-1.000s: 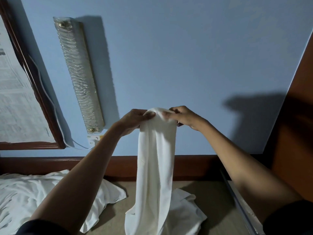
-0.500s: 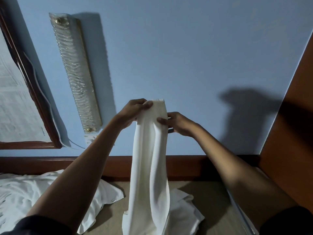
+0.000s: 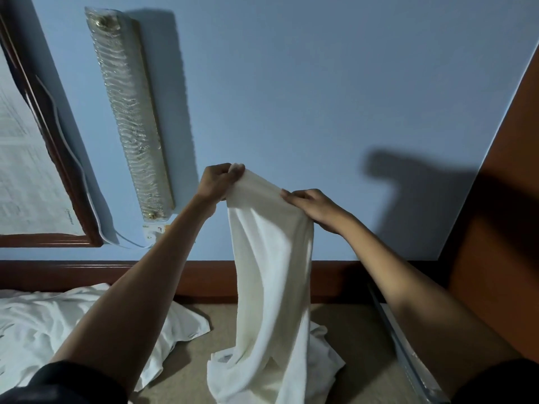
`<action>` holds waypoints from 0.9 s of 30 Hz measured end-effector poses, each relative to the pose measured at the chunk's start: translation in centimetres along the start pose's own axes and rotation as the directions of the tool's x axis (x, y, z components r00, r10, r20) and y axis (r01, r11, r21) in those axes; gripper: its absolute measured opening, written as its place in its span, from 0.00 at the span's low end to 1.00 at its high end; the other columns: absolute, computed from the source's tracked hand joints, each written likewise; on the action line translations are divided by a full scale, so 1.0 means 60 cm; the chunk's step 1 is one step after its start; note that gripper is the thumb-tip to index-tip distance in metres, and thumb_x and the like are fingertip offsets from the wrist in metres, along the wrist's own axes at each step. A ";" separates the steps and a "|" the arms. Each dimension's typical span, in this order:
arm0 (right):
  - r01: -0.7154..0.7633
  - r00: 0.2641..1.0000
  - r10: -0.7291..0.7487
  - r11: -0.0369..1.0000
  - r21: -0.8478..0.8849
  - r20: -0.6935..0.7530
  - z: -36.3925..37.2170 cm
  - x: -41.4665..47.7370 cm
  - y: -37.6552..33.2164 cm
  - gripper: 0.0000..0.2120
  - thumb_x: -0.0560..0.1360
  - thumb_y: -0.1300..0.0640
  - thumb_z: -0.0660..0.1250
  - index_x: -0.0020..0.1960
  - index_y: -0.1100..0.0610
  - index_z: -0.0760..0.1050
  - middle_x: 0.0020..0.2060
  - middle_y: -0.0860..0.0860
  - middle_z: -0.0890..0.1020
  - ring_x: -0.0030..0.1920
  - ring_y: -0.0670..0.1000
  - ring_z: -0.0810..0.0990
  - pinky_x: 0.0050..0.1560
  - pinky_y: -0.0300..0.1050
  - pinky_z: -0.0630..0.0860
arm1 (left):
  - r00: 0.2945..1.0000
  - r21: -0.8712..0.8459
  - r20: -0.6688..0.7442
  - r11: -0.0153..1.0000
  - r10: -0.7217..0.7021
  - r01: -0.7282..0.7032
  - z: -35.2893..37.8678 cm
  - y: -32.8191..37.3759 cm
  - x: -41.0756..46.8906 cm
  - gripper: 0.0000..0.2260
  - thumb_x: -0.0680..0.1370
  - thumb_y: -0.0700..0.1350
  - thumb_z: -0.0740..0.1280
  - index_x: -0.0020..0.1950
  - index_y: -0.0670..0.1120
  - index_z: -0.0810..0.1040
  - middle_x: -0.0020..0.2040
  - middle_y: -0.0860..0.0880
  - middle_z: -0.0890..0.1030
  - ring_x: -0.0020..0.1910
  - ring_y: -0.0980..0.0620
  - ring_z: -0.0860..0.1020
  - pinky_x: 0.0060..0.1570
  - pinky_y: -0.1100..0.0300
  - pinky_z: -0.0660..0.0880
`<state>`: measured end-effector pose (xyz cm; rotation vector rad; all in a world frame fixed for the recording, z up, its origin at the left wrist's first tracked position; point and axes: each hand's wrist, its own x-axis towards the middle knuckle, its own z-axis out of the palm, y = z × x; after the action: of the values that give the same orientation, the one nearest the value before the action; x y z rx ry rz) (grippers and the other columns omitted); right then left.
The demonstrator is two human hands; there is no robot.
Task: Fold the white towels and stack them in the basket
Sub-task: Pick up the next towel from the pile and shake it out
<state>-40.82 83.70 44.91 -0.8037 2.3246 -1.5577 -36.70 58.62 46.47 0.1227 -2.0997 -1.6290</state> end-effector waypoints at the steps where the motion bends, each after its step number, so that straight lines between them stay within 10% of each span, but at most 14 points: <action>1: -0.010 1.000 0.010 1.000 0.005 -0.009 -0.003 -0.004 0.007 0.30 0.75 0.34 0.69 0.50 0.63 0.82 0.47 0.54 0.86 0.48 0.51 0.84 0.53 0.46 0.75 | 0.999 -0.003 -0.045 1.000 0.000 0.000 -0.012 -0.006 0.000 0.19 0.80 0.52 0.70 0.38 0.41 0.70 0.33 0.48 0.62 0.31 0.51 0.62 0.32 0.59 0.58; 9: -0.050 0.997 0.049 0.998 -0.022 -0.064 -0.010 -0.042 0.035 0.17 0.77 0.41 0.70 0.43 0.55 0.82 0.40 0.47 0.84 0.42 0.44 0.82 0.47 0.40 0.73 | 0.937 0.089 -0.348 0.995 -0.010 0.044 -0.114 -0.051 0.018 0.16 0.81 0.52 0.67 0.37 0.45 0.74 0.33 0.48 0.69 0.35 0.50 0.67 0.36 0.55 0.63; 14: 0.070 0.994 -0.072 0.997 -0.020 -0.084 0.036 -0.031 -0.023 0.27 0.76 0.37 0.69 0.43 0.63 0.73 0.38 0.52 0.73 0.41 0.48 0.72 0.47 0.47 0.65 | 0.997 0.205 0.069 0.979 -0.025 0.010 -0.095 -0.004 -0.019 0.11 0.82 0.44 0.67 0.41 0.44 0.78 0.36 0.47 0.78 0.37 0.49 0.76 0.31 0.61 0.70; 20: 0.147 0.989 -0.145 0.988 0.054 -0.044 0.081 -0.020 -0.111 0.20 0.79 0.47 0.71 0.43 0.66 0.76 0.38 0.54 0.76 0.41 0.50 0.75 0.45 0.44 0.68 | 0.771 0.242 0.632 0.965 -0.079 -0.099 -0.076 0.030 -0.073 0.19 0.77 0.58 0.74 0.55 0.43 0.82 0.48 0.48 0.85 0.45 0.52 0.84 0.46 0.59 0.81; 27: -0.005 0.999 0.007 0.999 0.035 -0.043 0.090 -0.050 -0.081 0.17 0.75 0.41 0.73 0.47 0.56 0.83 0.45 0.49 0.85 0.45 0.48 0.82 0.50 0.45 0.73 | 0.899 0.037 0.437 0.998 0.034 -0.056 -0.129 0.042 -0.045 0.18 0.78 0.49 0.74 0.34 0.44 0.74 0.31 0.50 0.71 0.30 0.54 0.69 0.31 0.62 0.66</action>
<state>-34.29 79.75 46.78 -0.7618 2.3204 -1.6236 -30.55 53.44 49.36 -0.3037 -2.4490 -1.6968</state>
